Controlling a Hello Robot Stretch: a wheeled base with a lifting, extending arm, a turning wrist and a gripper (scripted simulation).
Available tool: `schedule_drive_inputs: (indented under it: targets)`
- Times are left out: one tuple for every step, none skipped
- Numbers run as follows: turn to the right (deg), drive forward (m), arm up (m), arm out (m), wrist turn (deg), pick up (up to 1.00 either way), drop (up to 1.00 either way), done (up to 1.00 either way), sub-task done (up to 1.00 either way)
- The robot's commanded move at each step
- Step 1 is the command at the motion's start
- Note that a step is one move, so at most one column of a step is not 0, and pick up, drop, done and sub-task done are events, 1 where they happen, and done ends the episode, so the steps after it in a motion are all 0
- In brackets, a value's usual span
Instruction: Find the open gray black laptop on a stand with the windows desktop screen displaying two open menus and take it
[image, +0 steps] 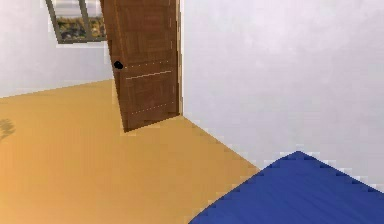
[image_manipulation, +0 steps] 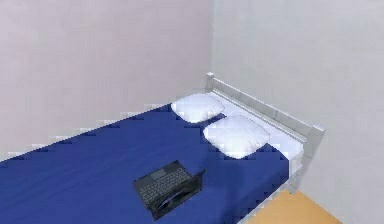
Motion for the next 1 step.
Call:
schedule_drive_inputs:
  targets:
    - [0.0,0.00,0.50,0.00,0.0,0.00,0.00,0.00,0.00]
